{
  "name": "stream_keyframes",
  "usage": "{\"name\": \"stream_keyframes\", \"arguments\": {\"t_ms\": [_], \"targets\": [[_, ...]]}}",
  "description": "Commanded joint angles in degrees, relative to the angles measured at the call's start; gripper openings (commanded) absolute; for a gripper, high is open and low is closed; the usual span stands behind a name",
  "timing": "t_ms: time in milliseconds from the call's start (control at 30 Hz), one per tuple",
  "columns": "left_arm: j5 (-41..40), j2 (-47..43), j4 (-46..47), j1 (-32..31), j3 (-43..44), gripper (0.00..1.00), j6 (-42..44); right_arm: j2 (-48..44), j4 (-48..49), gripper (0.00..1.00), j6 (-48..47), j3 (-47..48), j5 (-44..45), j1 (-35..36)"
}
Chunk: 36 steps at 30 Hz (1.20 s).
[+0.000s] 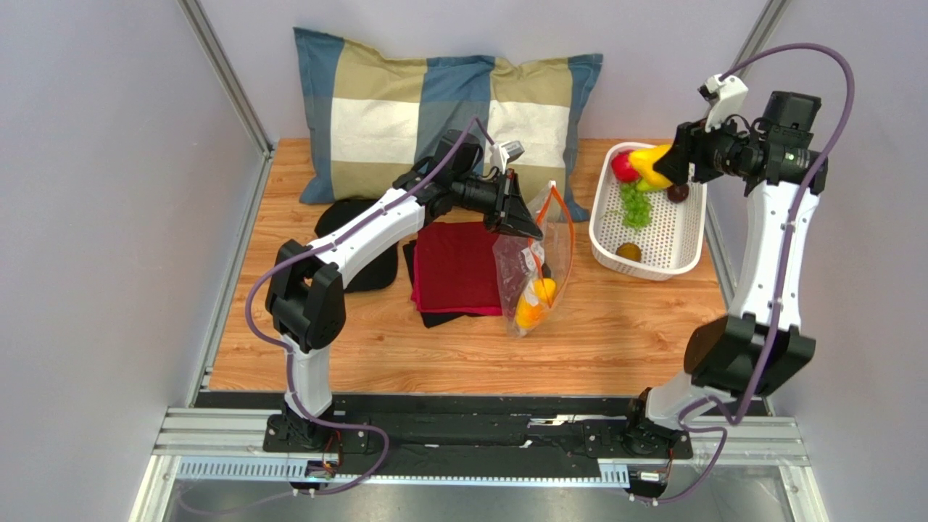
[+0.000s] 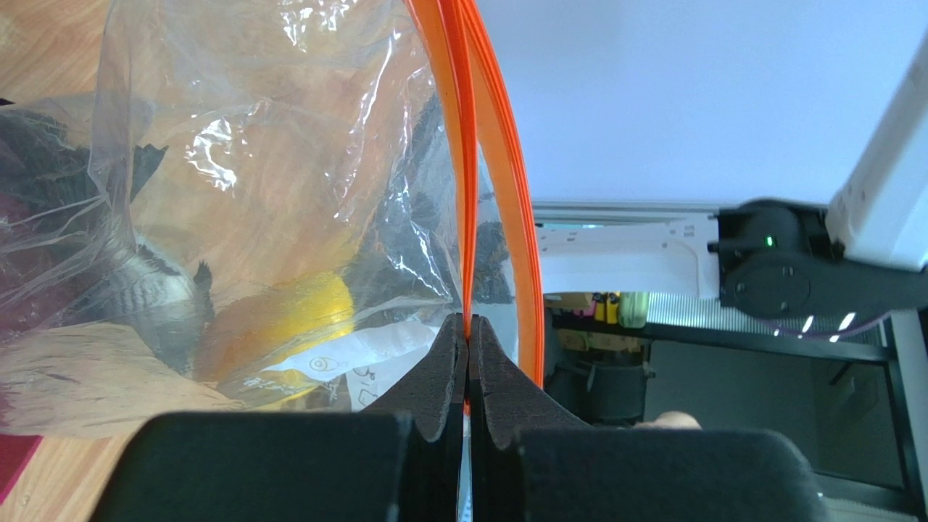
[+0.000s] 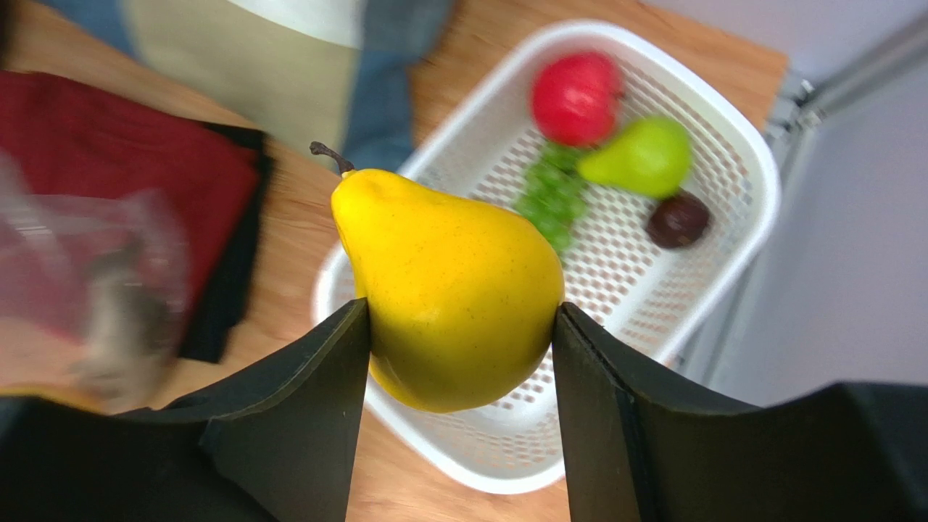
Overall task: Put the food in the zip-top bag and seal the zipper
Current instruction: Pick up the fake fruit from the bin, then place the fake fruit in the zipper food storage bag.
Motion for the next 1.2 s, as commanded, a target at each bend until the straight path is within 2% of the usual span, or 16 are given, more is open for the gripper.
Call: {"name": "stream_keyframes", "arguments": {"t_ms": [0,67,100,233,567,700,800,967,1033,1133,1167], "targets": [[-1.34,-0.39,-0.45,-0.36,1.61,0.00,0.54,-11.94,-3.95,0.00,2.73,-1.92,-10.29,6.13],[-1.70,-0.31,-1.15,-0.45,1.96,0.00,0.45,-15.91,-3.43,0.00,0.36,-5.43,-6.52,11.31],[-1.96,-0.31,-1.51,-0.53,2.22,0.00,0.71,-19.85,-2.64,0.00,-1.39,-6.75,-0.84,13.42],[-2.49,-0.74,-3.09,-1.50,3.45,0.00,1.59,-26.89,-1.32,0.00,-14.03,-12.64,12.20,26.85],[-3.90,-4.00,-10.29,-1.94,4.33,0.00,4.49,-33.94,1.40,0.00,-28.38,-25.73,27.16,43.93],[-3.46,-4.44,-10.65,-1.94,3.80,0.00,4.23,-35.96,5.44,0.00,-37.24,-35.12,36.36,49.90],[-3.19,-4.17,-10.48,-2.12,3.89,0.00,3.88,-36.76,7.90,0.00,-40.34,-37.78,41.21,54.12],[-1.79,-3.12,-9.16,-2.38,4.16,0.00,2.56,-37.46,10.19,0.01,-45.52,-39.72,40.97,58.44],[-1.44,-2.51,-9.16,-2.47,4.16,0.00,2.47,-38.60,10.81,0.06,-47.55,-40.07,38.77,58.79],[-0.47,-2.15,-8.89,-2.56,4.07,0.00,2.21,-39.75,9.93,0.20,-51.41,-40.77,32.62,58.62],[-0.21,-2.15,-8.72,-2.56,4.07,0.00,2.21,-39.92,9.15,0.31,-52.64,-41.04,32.01,58.70]]}}
